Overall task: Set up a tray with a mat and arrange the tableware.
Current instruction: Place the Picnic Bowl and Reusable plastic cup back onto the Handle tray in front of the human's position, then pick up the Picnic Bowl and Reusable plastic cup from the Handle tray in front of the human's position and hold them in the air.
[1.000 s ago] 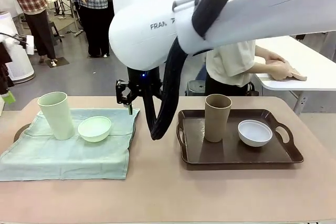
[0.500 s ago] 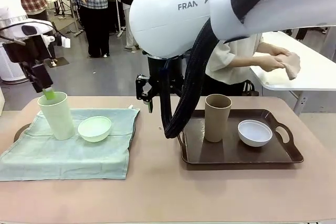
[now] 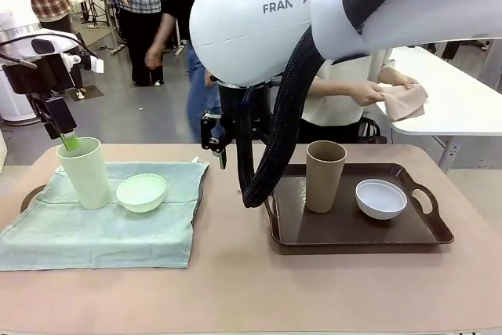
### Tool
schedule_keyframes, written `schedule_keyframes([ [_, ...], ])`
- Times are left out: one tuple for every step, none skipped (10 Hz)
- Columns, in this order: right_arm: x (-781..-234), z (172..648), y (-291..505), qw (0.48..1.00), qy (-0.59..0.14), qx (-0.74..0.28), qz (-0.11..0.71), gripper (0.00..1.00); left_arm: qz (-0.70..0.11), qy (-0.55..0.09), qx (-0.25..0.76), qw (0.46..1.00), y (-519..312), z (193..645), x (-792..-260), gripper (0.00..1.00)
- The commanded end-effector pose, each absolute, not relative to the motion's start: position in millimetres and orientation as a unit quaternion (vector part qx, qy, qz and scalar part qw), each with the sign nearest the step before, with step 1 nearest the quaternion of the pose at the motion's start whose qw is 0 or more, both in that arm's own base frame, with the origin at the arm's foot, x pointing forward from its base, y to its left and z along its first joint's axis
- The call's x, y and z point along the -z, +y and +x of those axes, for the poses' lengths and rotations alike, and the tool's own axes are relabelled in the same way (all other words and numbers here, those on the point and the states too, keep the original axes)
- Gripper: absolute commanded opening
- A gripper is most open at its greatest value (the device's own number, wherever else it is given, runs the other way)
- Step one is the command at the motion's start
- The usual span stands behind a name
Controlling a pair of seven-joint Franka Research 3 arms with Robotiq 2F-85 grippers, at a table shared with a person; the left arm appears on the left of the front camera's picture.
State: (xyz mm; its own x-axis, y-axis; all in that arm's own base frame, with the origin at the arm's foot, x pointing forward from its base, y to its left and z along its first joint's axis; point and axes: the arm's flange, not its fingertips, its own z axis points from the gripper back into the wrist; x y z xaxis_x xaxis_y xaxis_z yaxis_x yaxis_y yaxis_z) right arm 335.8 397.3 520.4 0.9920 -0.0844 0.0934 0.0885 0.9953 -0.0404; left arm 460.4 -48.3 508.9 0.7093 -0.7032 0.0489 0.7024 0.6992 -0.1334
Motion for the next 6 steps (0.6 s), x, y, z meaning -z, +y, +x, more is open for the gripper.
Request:
schedule_keyframes([
  [-519.3, 339.5, 398.2, 0.998, -0.05, 0.041, -0.02, 0.97, -0.068, 0.004, 0.388, 0.919, -47.2, 458.9, -507.6, 1.0],
  [-519.3, 339.5, 398.2, 0.998, -0.05, 0.041, -0.02, 0.97, -0.068, 0.004, 0.388, 0.919, -47.2, 458.9, -507.6, 1.0],
  [-519.3, 339.5, 398.2, 0.998, -0.05, 0.041, -0.02, 0.97, -0.068, 0.004, 0.388, 0.919, -47.2, 458.9, -507.6, 1.0],
  [-519.3, 339.5, 398.2, 0.998, -0.05, 0.041, -0.02, 0.97, -0.068, 0.004, 0.388, 0.919, -47.2, 458.9, -507.6, 1.0],
  [-519.3, 339.5, 398.2, 0.998, -0.05, 0.041, -0.02, 0.97, -0.068, 0.004, 0.388, 0.919, -47.2, 458.9, -507.6, 1.0],
  [-519.3, 339.5, 398.2, 0.998, -0.05, 0.041, -0.02, 0.97, -0.068, 0.004, 0.388, 0.919, -47.2, 458.9, -507.6, 1.0],
])
